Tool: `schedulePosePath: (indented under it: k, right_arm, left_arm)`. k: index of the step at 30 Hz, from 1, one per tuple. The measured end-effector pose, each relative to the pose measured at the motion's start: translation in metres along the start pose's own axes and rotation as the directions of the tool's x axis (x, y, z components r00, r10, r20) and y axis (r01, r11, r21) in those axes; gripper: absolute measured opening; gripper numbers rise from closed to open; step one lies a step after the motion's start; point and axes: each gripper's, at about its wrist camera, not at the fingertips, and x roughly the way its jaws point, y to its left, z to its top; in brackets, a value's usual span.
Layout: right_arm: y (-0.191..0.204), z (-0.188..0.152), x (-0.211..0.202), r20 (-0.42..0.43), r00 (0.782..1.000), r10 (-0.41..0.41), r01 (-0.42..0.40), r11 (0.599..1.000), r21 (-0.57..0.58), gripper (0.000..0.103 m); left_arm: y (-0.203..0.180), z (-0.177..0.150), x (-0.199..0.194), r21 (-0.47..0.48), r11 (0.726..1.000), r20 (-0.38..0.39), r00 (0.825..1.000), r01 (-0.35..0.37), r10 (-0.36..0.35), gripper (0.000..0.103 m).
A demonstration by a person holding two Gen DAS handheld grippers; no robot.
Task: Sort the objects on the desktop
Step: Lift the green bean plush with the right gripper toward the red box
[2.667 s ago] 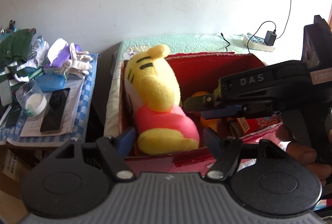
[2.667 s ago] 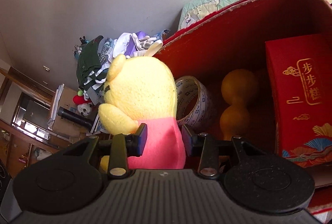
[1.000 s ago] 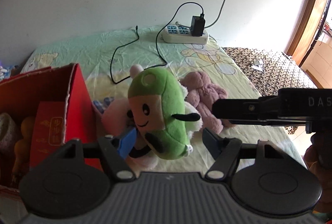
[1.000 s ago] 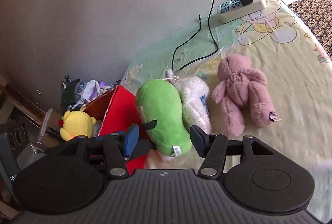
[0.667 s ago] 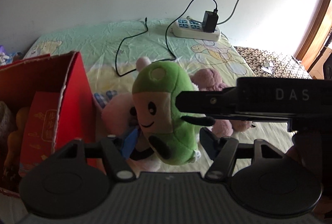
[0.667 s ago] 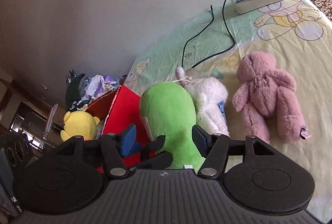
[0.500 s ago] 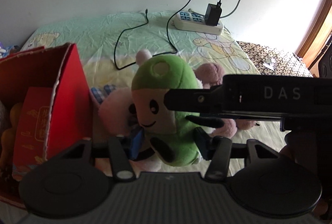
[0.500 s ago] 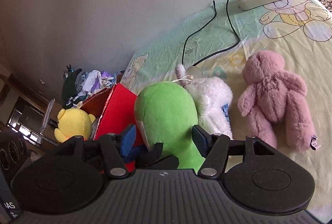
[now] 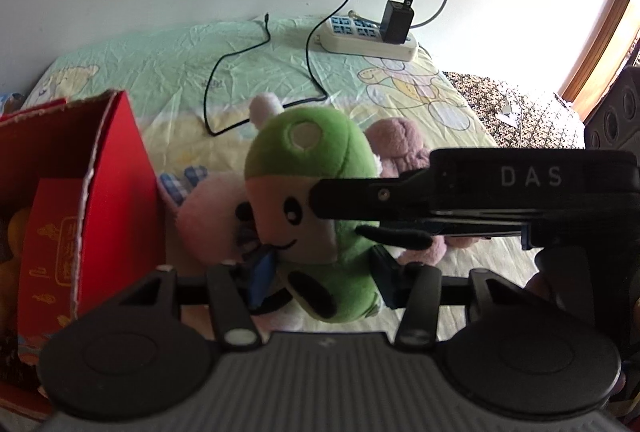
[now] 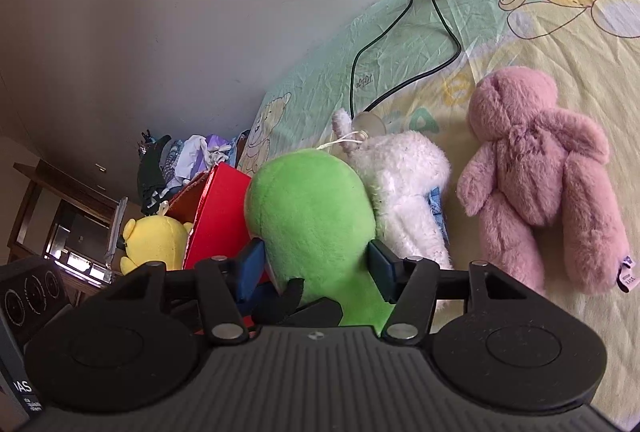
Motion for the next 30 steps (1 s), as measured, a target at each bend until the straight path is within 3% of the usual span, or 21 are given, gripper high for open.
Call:
schedulePosePath:
  k: [16,21,24,30]
  right_arm:
    - [0.026,-0.037,-0.053,0.041,0.999,-0.027,0.031,0.994,-0.106,0.057]
    - [0.038,-0.058,-0.055,0.051,0.996,-0.074,0.081,0.984,-0.156,0.056]
    - [0.042,-0.066,-0.055,0.067,0.995,-0.077,0.085,0.988,-0.128,0.055]
    - [0.070,-0.081,-0.059,0.151,0.984,-0.090,0.106,0.988,-0.108,0.055]
  left_arm:
    - [-0.026,-0.027,-0.055,0.051,0.997,0.077,0.995,0.060,-0.063,0.050]
    - [-0.022,-0.037,-0.067,0.061,0.995,0.094,0.992,0.077,-0.083,0.050]
    - [-0.015,-0.039,-0.075,0.072,0.992,0.108,0.988,0.103,-0.111,0.050]
    - [0.005,-0.037,-0.102,0.130,0.980,0.157,0.973,0.149,-0.169,0.050]
